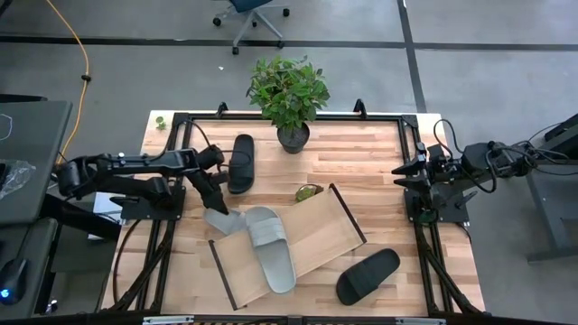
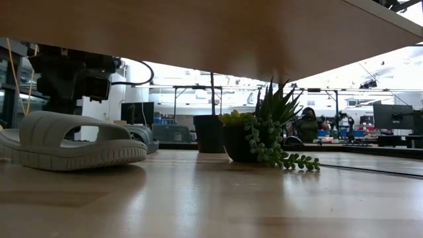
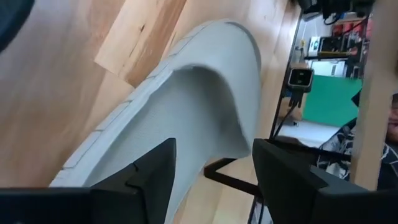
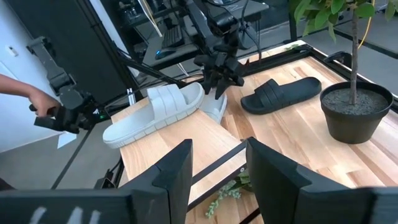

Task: Pick and place slides into the shelf
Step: Put the gray slipper on the shelf

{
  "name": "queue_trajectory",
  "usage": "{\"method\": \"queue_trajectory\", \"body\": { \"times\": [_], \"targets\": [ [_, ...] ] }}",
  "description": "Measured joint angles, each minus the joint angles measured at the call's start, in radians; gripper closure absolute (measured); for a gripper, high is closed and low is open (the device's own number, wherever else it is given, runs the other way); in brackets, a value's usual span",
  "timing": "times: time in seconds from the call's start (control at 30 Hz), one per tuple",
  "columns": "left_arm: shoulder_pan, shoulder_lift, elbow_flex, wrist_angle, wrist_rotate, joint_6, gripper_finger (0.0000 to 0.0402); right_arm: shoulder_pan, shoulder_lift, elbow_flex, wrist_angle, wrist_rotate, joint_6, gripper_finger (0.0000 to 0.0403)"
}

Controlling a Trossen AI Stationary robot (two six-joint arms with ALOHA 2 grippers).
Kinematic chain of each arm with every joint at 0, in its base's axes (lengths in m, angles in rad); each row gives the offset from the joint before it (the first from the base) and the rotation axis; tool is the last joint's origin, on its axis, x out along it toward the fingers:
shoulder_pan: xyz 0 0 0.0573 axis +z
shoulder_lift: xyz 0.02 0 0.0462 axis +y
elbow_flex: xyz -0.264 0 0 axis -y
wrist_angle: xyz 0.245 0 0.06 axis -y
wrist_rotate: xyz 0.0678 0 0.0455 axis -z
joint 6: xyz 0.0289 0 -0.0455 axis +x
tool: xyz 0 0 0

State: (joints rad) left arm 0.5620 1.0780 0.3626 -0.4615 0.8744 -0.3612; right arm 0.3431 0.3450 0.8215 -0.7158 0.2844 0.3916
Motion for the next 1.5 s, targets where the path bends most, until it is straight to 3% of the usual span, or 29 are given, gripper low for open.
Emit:
{"method": "queue_trajectory", "body": {
  "times": [0.77,1.2,1.5],
  "targets": [
    [-0.178,0.176,0.000,0.258,0.023,-0.173,0.0208,0.000,0.000,0.000,-0.008,0.000,0.000,0.0261],
    [-0.183,0.221,0.000,0.286,-0.030,-0.233,0.0208,0.000,0.000,0.000,-0.013,0.000,0.000,0.0261],
    [-0.183,0.221,0.000,0.291,-0.003,-0.249,0.0208,0.000,0.000,0.000,-0.024,0.003,0.000,0.0261]
  ]
}}
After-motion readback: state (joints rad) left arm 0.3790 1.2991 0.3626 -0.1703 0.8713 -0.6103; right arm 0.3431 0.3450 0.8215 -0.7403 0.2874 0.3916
